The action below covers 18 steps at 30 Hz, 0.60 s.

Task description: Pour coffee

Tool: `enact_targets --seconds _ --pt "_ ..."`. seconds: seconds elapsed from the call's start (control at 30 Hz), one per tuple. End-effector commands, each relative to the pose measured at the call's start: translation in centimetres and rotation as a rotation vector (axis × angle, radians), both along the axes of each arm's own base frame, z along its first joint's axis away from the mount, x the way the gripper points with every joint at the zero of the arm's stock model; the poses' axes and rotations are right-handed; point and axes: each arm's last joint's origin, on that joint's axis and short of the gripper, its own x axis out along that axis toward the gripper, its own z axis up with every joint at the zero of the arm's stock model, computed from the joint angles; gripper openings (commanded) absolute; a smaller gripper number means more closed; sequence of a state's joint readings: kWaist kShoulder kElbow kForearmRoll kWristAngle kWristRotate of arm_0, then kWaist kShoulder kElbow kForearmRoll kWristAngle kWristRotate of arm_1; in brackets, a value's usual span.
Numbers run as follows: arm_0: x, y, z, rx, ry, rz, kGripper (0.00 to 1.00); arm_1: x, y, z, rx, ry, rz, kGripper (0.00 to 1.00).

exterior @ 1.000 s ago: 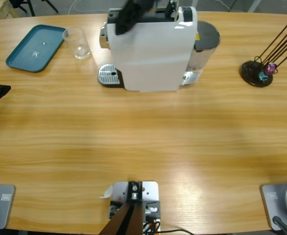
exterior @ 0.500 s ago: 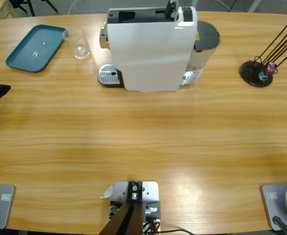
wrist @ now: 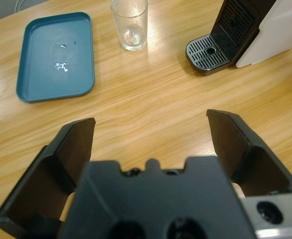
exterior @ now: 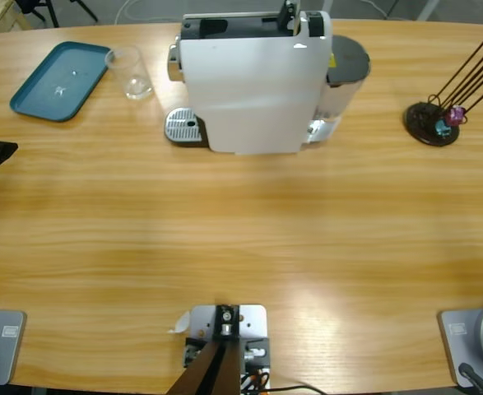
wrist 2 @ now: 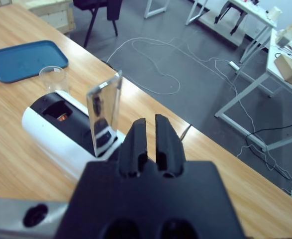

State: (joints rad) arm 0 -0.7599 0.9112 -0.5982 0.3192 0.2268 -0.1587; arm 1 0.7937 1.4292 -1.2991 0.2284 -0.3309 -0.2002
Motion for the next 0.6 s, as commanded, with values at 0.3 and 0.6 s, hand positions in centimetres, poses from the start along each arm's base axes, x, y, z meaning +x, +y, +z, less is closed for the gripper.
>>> enact_targets --seconds 0.3,0.6 --pt "0.4 -0.3 -1.3 0.054 0.018 0.013 1.0 3.5 9.1 -3.2 -0.128 0.087 0.131 0.0" --pt "0.3 -0.2 -1.3 0.05 0.016 0.009 1.0 2.8 16.8 -5.8 -0.162 0.132 0.241 0.0"
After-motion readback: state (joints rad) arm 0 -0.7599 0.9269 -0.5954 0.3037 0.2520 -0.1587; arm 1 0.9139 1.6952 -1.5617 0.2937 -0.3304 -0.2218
